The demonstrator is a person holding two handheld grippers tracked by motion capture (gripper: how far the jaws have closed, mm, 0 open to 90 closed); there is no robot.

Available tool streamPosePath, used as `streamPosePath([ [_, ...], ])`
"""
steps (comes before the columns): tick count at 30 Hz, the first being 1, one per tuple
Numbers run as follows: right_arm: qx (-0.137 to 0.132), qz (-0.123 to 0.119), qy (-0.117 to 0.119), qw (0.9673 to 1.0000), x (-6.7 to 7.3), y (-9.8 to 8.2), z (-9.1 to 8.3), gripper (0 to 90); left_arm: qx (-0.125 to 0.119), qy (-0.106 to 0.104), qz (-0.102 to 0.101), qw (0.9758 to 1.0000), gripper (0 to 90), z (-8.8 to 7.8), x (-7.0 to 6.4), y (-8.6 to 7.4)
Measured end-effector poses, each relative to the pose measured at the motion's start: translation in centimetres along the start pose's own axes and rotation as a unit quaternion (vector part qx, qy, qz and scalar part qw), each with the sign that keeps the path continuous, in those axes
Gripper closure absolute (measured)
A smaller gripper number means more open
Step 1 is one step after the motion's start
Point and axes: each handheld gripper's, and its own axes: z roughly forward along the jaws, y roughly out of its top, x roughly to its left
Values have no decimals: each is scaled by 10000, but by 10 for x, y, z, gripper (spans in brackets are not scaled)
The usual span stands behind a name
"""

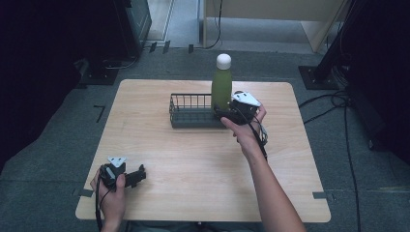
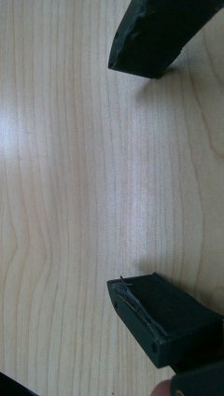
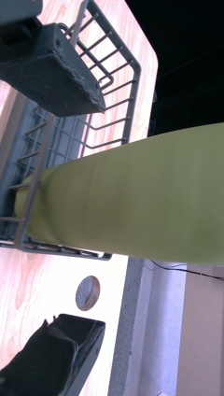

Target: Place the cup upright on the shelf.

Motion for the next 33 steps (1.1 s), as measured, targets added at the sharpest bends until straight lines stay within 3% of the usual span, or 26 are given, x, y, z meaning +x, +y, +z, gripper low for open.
streamPosePath([
  [21,-11,99,-157,9998,-22,-29,-26,0,-8,-1,-2,10000,0,0,0,0],
  [33,32,240,-330,9992,-44,-50,-40,0,-9,0,-3,10000,0,0,0,0],
])
